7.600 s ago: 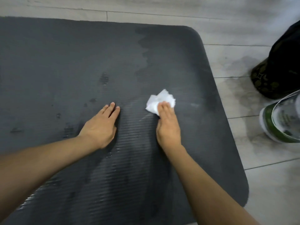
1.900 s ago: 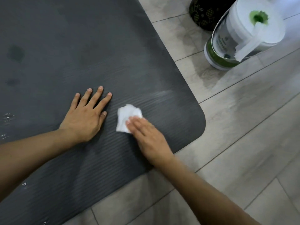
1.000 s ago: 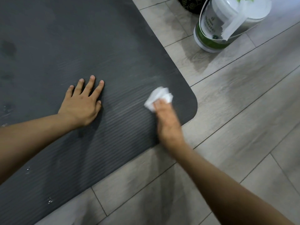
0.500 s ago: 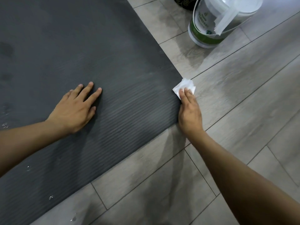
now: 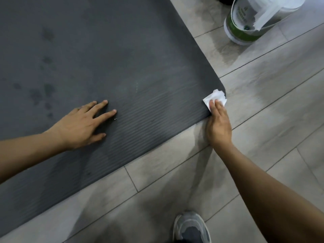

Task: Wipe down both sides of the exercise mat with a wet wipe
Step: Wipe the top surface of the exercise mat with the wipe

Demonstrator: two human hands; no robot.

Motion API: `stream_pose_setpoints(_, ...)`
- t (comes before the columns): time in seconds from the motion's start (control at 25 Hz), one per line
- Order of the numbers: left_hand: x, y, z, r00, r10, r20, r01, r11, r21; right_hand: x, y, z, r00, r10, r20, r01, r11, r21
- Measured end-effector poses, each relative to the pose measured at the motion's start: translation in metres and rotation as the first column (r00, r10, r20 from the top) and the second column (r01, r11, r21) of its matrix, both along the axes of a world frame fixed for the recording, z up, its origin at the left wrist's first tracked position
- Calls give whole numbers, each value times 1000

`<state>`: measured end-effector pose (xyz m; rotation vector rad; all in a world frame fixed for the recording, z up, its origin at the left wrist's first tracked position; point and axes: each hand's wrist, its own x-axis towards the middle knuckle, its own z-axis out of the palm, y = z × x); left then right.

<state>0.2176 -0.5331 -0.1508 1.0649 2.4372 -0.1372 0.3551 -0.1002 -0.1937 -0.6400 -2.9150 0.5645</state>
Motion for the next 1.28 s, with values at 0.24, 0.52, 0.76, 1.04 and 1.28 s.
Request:
stream_pose_setpoints(0.24, 1, -5, -7, 999, -23, -42, 25, 999, 45, 31, -163, -1, 865, 496, -78, -498, 867, -22)
stream_pose_setpoints(0.52, 36, -52, 3, 993, 62, -97, -51, 992, 115, 36, -192, 11, 875, 482, 39, -483, 875, 22)
stream_pose_setpoints(0.76, 63, -142, -3, 962, 269, -48, -264, 961, 85, -14, -240, 27, 994, -105, 32, 109, 979, -172)
stream_pose_setpoints(1.04, 65, -157, -19, 955, 296, 0, -293, 948, 125, -38, -323, 2, 609, 793, 3, -793, 609, 4)
stream_pose_setpoints(1.28, 70, -158, -24, 948, 317, -18, -311, 941, 136, -79, -214, 11, 997, -71, 42, 71, 997, -15)
